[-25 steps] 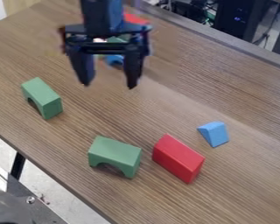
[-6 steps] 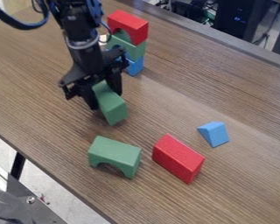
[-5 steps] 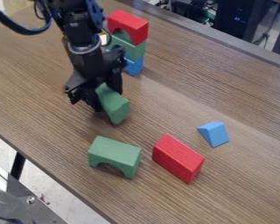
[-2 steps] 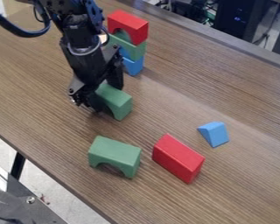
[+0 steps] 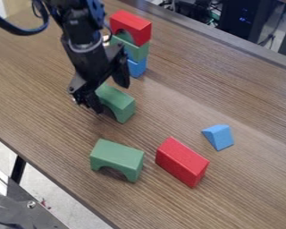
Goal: Move the green rectangular block in the center of the table
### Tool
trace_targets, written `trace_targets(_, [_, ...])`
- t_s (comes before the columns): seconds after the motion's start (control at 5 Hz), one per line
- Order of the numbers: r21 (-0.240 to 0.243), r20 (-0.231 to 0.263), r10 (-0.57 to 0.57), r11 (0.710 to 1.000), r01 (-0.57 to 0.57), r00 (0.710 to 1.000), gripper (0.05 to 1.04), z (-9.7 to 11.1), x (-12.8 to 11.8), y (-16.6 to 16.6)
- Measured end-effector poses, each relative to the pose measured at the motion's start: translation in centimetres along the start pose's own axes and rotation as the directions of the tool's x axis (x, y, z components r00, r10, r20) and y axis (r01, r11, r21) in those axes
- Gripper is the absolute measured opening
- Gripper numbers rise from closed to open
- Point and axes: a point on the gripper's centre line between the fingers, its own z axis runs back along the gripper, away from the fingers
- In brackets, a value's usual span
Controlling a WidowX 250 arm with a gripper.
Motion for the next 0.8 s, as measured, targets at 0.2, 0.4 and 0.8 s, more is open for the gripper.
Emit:
trace_targets(0.2, [-0.074, -0.013, -0.019, 0.997, 0.018, 1.0, 0.999, 2.6, -0.5, -0.9])
trace_targets(0.4, [-0.139, -0.031, -0.033, 0.99, 0.029, 0.999, 0.999, 5.0, -1.2, -1.1])
trace_targets(0.8, [-0.068, -0.085, -0.474, 0.88, 0.47, 0.876, 0.999, 7.7, -3.7, -0.2])
